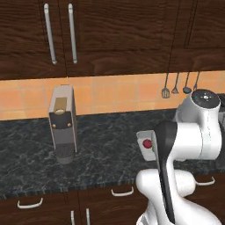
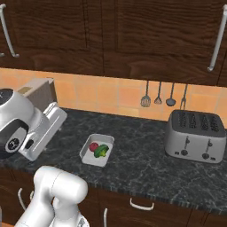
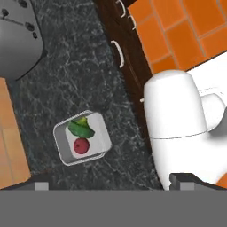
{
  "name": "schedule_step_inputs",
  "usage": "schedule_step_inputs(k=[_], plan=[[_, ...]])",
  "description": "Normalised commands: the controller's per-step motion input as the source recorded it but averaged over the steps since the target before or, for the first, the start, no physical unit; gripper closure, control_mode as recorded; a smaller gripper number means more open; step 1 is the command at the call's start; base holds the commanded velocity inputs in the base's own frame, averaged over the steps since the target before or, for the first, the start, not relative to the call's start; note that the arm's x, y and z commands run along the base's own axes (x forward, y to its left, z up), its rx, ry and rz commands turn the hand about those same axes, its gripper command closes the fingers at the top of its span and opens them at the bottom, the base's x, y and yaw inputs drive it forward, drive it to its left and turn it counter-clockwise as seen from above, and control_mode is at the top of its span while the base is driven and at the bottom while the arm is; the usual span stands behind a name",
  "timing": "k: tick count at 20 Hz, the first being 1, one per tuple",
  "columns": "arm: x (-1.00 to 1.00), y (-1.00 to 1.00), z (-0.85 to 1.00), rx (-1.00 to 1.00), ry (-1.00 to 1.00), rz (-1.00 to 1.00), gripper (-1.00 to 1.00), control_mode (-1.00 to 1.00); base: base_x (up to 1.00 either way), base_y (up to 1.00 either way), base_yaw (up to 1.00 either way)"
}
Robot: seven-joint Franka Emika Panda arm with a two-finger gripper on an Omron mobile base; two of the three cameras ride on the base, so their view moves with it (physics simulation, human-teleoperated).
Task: Take the meat container that has the fish and place it on the second highest rack of the freezer. Then take the vegetable container that has the tomato and broccoli and place it on the highest rack of the freezer.
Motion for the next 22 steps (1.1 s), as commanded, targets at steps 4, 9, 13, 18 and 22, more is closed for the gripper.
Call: schedule_step_inputs(k=[4,9,13,18,22], plan=[[0.32,0.00,-0.96,0.00,0.05,0.00,-1.00,-1.00,0.00,0.00,0.00],[0.35,0.00,-1.00,-0.02,0.07,0.00,-1.00,-1.00,0.00,0.00,0.00],[0.43,0.00,-1.00,-0.07,0.15,0.00,-1.00,-1.00,0.00,0.00,0.00],[0.45,0.01,-0.95,-0.01,0.12,0.00,-1.00,-1.00,0.00,0.00,0.00],[0.49,0.00,-0.78,0.06,0.01,-0.01,-1.00,-1.00,0.00,0.00,0.00]])
